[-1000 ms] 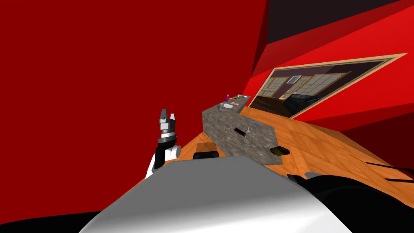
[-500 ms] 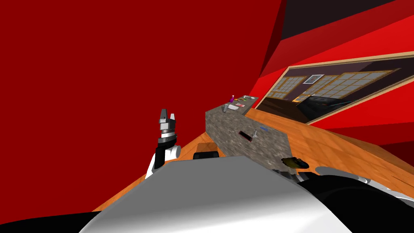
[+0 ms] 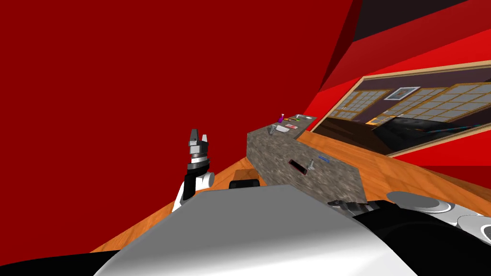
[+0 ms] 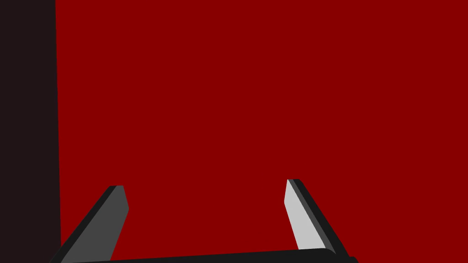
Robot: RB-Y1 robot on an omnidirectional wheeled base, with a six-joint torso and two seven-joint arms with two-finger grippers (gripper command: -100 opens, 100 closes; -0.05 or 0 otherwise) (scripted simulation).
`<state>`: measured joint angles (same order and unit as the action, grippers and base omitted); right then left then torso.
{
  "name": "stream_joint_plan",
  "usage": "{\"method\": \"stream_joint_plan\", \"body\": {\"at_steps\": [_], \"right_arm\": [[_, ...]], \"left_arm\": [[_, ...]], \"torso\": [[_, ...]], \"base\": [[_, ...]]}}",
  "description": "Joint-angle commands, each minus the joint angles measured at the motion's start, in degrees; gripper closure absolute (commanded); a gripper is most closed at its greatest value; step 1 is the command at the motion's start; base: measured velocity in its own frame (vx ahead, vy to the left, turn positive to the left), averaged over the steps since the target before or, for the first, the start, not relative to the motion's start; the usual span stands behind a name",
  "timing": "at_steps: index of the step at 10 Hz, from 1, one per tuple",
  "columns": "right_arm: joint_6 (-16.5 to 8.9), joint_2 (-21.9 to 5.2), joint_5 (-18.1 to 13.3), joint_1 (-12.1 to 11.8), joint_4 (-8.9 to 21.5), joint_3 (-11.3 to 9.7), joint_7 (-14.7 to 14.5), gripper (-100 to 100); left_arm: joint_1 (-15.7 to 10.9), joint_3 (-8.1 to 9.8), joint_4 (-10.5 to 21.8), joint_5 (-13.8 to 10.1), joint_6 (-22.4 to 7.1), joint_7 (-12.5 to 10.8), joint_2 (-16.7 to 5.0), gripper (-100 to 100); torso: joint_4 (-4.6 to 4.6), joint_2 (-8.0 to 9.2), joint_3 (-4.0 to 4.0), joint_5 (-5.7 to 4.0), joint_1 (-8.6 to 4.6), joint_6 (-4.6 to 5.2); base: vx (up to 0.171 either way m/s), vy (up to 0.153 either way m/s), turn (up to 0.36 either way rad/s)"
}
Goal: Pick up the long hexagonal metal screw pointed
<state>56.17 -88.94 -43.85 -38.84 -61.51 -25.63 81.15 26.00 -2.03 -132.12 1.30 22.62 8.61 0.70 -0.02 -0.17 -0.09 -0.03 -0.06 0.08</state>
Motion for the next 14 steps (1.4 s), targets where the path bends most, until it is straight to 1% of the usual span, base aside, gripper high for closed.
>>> {"method": "stream_joint_plan", "body": {"at_steps": [1,2,3,4,5,6,8,9,11,12,14], "right_arm": [[1.1,-2.4,-2.1,1.8,2.9,-0.6,2.9,-100],[1.1,-2.4,-2.1,1.8,3.2,-0.6,3.5,-100],[1.6,-4.3,-3.3,2.7,5.0,-0.9,5.7,-100],[1.6,-4.3,-3.3,2.7,5.0,-0.9,6.2,-100],[1.9,-5.9,-4.4,3.6,6.6,-1.0,8.0,-100],[1.9,-5.9,-4.4,3.6,6.6,-1.0,8.7,-100],[2.4,-7.7,-6.4,5.4,9.1,-1.3,12.5,-100],[2.4,-7.7,-6.4,5.4,9.1,-1.3,13.1,-100],[2.6,-7.8,-7.9,7.1,10.7,-1.5,16.7,-100],[2.6,-7.2,-8.5,7.8,11.1,-1.7,18.2,-100],[2.6,-5.2,-9.5,8.9,11.4,-2.2,20.6,-100]], "left_arm": [[0.0,0.0,0.0,0.0,0.0,0.0,0.0,0],[0.0,0.0,0.0,0.0,0.0,0.0,0.0,0],[0.0,0.0,0.0,0.0,0.0,0.0,0.0,0],[0.0,0.0,0.0,0.0,0.0,0.0,0.0,0],[0.0,0.0,0.0,0.0,0.0,0.0,0.0,0],[0.0,0.0,0.0,0.0,0.0,0.0,0.0,0],[0.0,0.0,0.0,0.0,0.0,0.0,0.0,0],[0.0,0.0,0.0,0.0,0.0,0.0,0.0,0],[0.0,0.01,0.0,0.0,0.0,0.0,0.0,0],[0.0,0.01,0.0,0.0,0.0,0.0,0.0,0],[0.0,0.01,0.0,0.0,0.0,0.0,0.0,0]], "torso": [[0.0,0.0,0.0,0.0,0.0,0.0],[-0.01,-0.06,-0.03,0.02,-0.03,-0.05],[-0.01,-0.03,-0.02,-0.01,-0.05,0.04],[-0.01,-0.09,-0.05,0.05,-0.06,-0.07],[-0.01,-0.08,-0.05,0.03,-0.08,-0.05],[-0.02,-0.13,-0.07,0.03,-0.11,-0.08],[-0.02,-0.13,-0.07,0.02,-0.15,-0.08],[-0.05,-0.25,-0.14,0.0,-0.25,-0.08],[-0.03,-0.15,-0.09,-0.01,-0.21,-0.04],[-0.04,-0.21,-0.12,-0.02,-0.25,-0.05],[-0.05,-0.25,-0.15,-0.06,-0.34,-0.02]], "base": [[0.054,-0.013,0.23],[0.053,-0.023,0.123],[0.066,-0.016,0.177],[0.052,-0.015,0.145],[0.062,-0.021,0.207],[0.058,-0.029,0.119],[0.079,-0.05,0.248],[0.075,-0.064,0.114],[0.073,-0.055,0.176],[0.112,-0.083,0.233],[0.069,-0.083,0.15]]}}
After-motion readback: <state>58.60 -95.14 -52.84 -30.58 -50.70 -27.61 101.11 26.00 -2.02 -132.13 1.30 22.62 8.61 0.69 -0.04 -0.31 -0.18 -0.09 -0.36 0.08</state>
